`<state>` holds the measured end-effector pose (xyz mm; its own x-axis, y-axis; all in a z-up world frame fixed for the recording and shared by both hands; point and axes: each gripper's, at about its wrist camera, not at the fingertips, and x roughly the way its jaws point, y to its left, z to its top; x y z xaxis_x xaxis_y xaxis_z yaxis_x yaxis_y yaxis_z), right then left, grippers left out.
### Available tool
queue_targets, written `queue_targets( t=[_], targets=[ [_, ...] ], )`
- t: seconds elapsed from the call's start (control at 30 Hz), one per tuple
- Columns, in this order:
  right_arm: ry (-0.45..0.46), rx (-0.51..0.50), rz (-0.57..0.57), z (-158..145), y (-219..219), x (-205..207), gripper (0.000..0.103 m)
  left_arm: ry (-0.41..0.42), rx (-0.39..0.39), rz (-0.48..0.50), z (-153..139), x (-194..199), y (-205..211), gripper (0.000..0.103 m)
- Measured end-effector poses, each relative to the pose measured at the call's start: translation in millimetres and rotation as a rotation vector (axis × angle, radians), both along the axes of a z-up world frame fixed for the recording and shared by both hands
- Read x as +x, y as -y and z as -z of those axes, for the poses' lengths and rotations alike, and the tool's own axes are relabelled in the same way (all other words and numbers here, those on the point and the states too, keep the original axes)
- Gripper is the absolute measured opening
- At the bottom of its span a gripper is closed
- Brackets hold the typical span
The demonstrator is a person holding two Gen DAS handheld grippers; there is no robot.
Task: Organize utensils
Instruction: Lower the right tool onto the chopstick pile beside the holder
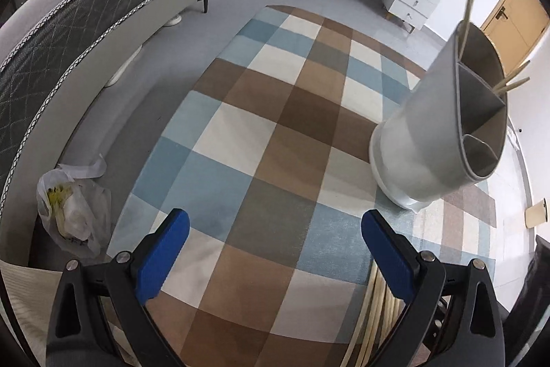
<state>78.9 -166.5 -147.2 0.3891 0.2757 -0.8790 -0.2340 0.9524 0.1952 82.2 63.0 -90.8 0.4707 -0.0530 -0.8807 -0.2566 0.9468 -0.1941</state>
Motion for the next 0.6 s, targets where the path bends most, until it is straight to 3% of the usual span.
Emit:
queue_targets(
  t=[0.37,0.43,0.47,0.6],
  targets=[
    [0.010,-0.169,-0.059,5,-22,1,0.037,-0.025,-0.018,-0.021,1,3,-7,0.098],
    [0.014,-0.224,-0.069,4,-25,1,0.025,-0.032,-0.019,-0.033,1,4,-10,0.098],
    [-0.001,-0.236,-0.075,6,-27,1,0.013,-0.030,-0.027,-0.046,0,4,-13,0.098],
    [-0.008,-0.223,-0.076,6,-28,1,0.015,-0.030,-0.048,-0.083,0,4,-22,0.098]
  ],
)
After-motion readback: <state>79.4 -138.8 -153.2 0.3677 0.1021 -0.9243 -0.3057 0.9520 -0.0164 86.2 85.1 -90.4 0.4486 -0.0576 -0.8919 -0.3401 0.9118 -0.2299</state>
